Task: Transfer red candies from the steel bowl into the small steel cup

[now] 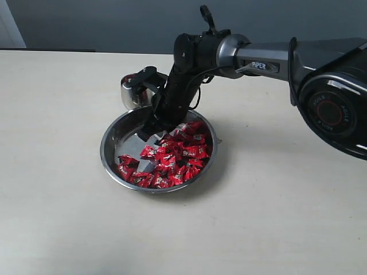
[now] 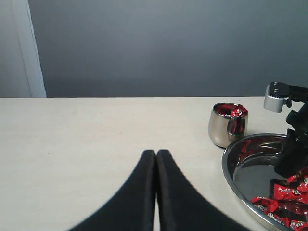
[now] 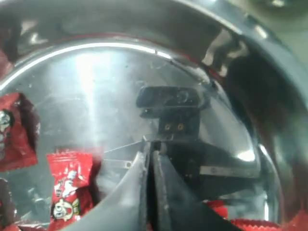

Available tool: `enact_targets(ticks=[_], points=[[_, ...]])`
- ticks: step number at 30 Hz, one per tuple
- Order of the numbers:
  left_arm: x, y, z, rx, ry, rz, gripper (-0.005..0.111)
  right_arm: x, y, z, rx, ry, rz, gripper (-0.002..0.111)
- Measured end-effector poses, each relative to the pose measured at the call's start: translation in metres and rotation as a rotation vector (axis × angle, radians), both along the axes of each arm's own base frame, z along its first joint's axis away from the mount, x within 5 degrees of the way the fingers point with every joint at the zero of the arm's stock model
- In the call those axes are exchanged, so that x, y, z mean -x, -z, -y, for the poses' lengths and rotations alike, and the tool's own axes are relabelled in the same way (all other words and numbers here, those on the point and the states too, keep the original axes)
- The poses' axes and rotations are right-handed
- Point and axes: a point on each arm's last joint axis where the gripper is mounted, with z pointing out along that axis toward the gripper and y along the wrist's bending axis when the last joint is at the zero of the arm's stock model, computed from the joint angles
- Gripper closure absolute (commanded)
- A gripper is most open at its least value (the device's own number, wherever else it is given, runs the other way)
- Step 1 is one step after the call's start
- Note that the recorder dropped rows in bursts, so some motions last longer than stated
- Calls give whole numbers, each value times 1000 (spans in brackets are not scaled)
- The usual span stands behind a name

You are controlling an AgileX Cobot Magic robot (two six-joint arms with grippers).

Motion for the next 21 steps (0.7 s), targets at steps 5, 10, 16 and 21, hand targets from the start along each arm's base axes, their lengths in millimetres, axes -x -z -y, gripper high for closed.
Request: enact_targets(ticks=[5,10,16,21], points=[[0,0,0,0,0,0,106,-4,-20,-3,-67,29,64,109],[0,0,0,0,0,0,106,-7,-40,-8,-161,78,121,109],[0,0,0,0,0,0,106,-21,-56,-13,-279,164,268,109],[0,0,0,0,0,0,106,-32,-68,-15,-365,238,395,109]])
